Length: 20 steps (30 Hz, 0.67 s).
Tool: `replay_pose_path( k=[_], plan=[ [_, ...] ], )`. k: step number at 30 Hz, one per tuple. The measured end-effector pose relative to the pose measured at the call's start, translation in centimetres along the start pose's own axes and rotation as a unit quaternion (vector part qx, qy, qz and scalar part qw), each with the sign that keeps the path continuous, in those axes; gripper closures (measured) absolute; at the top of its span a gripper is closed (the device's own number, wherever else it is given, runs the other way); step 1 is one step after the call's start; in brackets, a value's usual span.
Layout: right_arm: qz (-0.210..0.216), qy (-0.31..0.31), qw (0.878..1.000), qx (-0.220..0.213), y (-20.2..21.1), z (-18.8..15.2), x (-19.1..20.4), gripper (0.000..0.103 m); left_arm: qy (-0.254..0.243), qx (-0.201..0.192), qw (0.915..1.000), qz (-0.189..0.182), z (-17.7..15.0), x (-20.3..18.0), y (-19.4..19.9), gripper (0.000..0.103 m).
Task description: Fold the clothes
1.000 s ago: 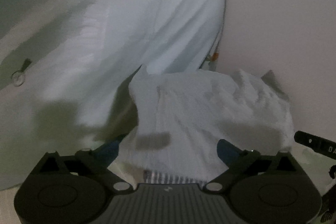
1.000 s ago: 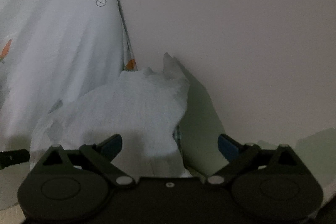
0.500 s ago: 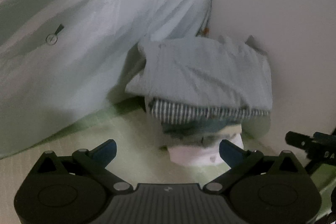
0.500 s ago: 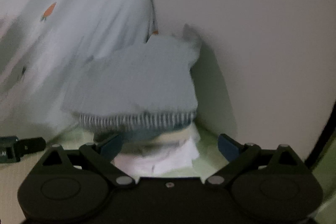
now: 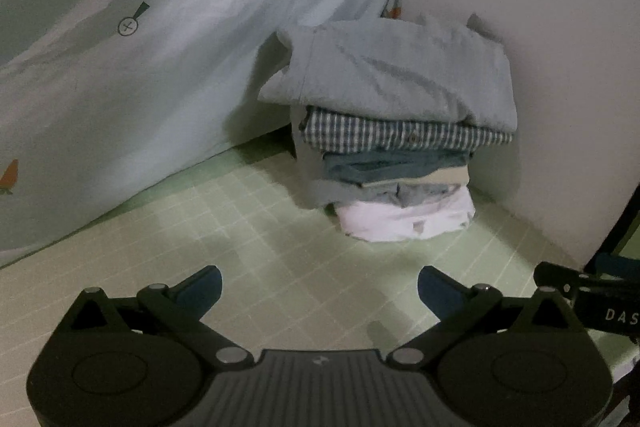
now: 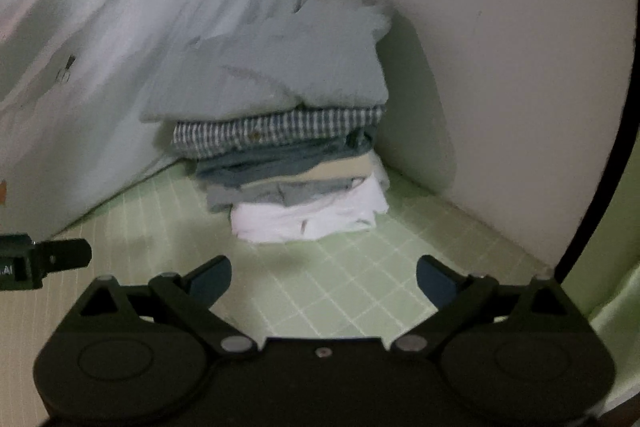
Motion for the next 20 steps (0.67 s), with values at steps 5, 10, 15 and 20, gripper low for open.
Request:
replay_pose_path(
  k=[5, 10, 15, 20],
  plan=[
    [0.002, 0.011, 1.000, 0.008, 0.1, -1.5, 0.6, 0.003, -0.002, 0.011, 0.9999, 0.005, -1.1, -0.1, 0.0, 0.000],
    [0.001, 0.021, 1.000, 0.005, 0.6, -1.8, 0.9, 0.003, -0.007, 0.011, 0.9999, 0.005, -1.3, -0.3, 0.3, 0.000],
    [-0.008, 0.018, 1.000, 0.007, 0.8, -2.1, 0.5, 0.003, -0.014, 0.008, 0.9999, 0.004, -1.4, -0.7, 0.5, 0.000],
    [-0.012, 0.015, 1.000, 0.006, 1.0, -2.3, 0.5, 0.003, -0.019, 0.008, 0.9998, 0.003, -1.5, -1.0, 0.6, 0.000]
  ],
)
Point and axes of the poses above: each gripper's, at about its wrist camera, not at the fingertips, and y roughly against the way its jaws point, x to its left, z to its top, the point moved 2 cm from there along -y, roughly the way its jaws point, and after that the axes turned 12 degrees about x, right-handed, at the moved point
